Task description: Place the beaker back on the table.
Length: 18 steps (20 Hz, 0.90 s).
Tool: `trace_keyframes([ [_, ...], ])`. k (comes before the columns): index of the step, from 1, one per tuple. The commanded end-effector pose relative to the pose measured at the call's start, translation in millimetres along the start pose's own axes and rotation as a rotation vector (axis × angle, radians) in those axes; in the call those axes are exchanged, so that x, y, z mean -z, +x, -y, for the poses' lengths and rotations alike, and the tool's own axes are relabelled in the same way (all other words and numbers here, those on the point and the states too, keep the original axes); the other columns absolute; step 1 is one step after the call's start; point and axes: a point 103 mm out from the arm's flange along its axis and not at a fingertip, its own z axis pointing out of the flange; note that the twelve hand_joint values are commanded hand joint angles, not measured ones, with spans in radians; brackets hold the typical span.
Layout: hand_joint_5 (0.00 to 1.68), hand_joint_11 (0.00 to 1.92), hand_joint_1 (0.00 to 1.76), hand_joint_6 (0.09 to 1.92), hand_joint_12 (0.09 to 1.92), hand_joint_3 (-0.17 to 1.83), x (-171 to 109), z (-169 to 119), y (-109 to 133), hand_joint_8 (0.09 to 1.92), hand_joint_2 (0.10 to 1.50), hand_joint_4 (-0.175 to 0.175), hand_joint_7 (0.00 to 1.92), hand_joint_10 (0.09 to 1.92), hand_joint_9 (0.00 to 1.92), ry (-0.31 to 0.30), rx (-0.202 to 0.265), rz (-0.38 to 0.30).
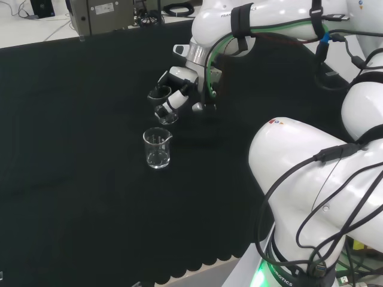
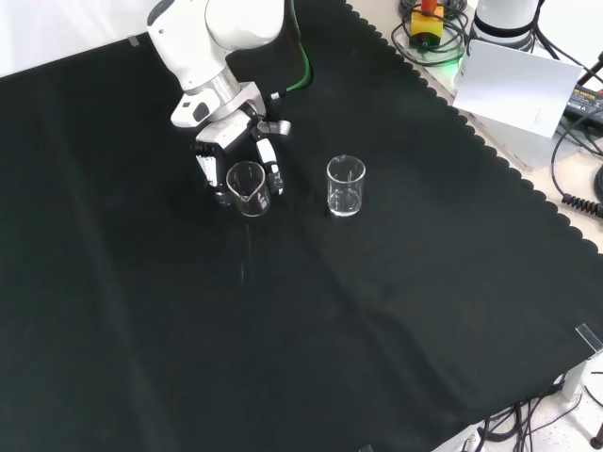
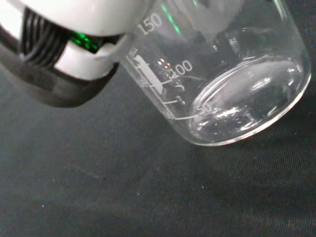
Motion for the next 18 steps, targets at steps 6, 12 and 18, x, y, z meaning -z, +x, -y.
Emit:
trace_keyframes([
  [6, 0.38, 0.24, 0.95, 0.46, 1.35, 0.57, 10.6, 10.1, 0.2, 0.66, 0.65, -0.006, 0.22, 0.61, 0.45, 0.168, 0.011, -0.009],
  [12, 0.33, 0.1, 0.92, 0.23, 1.43, 0.67, 24.9, 22.1, 8.8, 0.65, 0.57, -0.01, 0.09, 0.7, 0.3, 0.168, 0.003, 0.035],
  [18, 0.34, 0.08, 0.89, 0.18, 1.44, 0.66, 70.1, 44.8, 36.4, 0.66, 0.56, -0.012, 0.09, 0.71, 0.28, 0.089, 0.002, 0.089],
])
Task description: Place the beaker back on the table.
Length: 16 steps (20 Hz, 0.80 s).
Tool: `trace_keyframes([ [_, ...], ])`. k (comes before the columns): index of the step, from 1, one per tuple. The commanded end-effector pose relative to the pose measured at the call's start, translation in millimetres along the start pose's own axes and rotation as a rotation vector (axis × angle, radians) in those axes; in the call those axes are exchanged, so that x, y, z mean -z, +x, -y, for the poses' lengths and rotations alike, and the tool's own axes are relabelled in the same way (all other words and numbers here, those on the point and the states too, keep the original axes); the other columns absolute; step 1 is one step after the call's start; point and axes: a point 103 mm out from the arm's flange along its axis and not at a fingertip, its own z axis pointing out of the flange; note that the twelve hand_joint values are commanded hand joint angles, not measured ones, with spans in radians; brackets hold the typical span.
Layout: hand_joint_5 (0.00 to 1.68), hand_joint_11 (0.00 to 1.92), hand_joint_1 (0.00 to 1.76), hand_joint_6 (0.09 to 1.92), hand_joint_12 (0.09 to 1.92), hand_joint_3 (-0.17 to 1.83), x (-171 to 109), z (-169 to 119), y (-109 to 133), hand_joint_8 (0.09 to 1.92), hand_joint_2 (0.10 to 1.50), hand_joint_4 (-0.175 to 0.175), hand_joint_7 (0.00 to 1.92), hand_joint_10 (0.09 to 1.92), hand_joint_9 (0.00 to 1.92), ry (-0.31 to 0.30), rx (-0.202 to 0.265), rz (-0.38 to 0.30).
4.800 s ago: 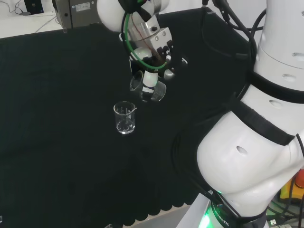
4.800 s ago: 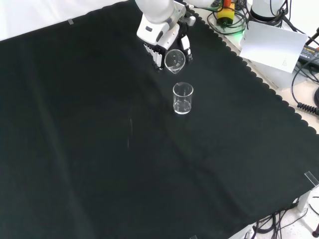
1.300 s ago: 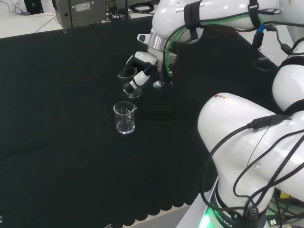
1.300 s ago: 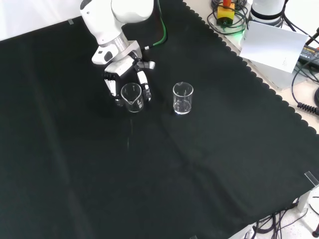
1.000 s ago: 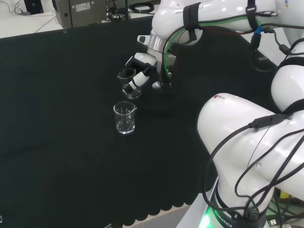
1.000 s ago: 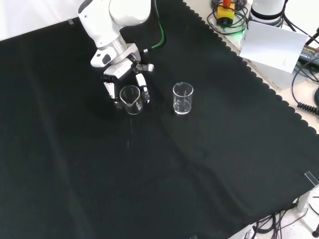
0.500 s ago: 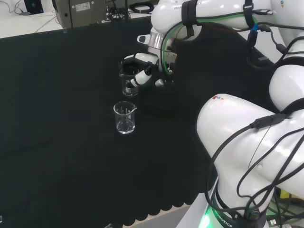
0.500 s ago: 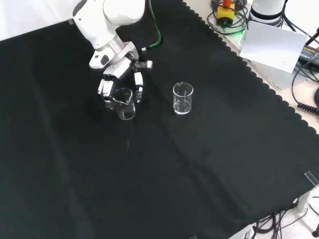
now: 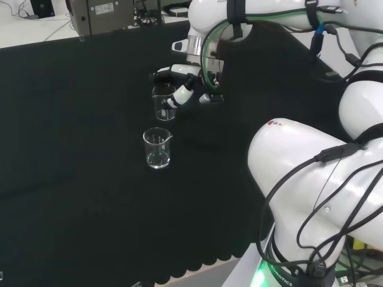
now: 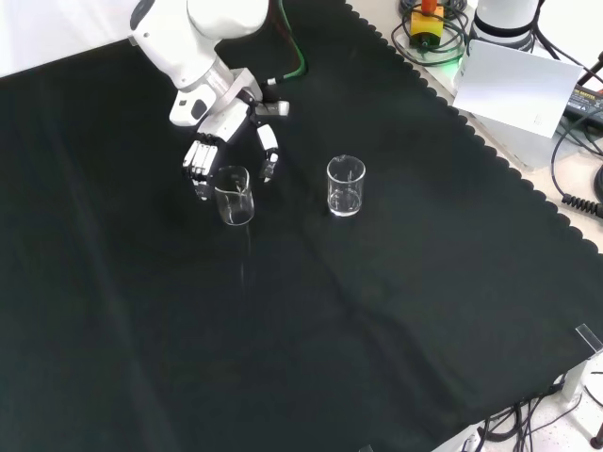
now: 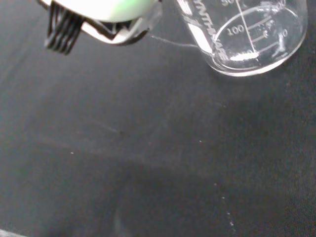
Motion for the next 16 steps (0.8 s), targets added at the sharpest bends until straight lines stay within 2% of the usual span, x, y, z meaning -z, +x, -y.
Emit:
trace_keyframes([
  [1, 0.34, 0.08, 0.89, 0.18, 1.44, 0.66, 49.3, 38.5, 33.2, 0.66, 0.56, -0.012, 0.1, 0.71, 0.28, -0.088, -0.017, 0.076],
  [8, 0.35, 0.08, 0.88, 0.16, 1.44, 0.66, 87.9, 101.6, 75.8, 0.67, 0.56, -0.018, 0.14, 0.72, 0.3, -0.159, -0.087, 0.151],
  [16, 0.37, 0.08, 0.86, 0.15, 1.45, 0.65, 99.5, 166.8, 121.7, 0.68, 0.57, -0.021, 0.16, 0.72, 0.31, -0.195, -0.166, 0.207],
])
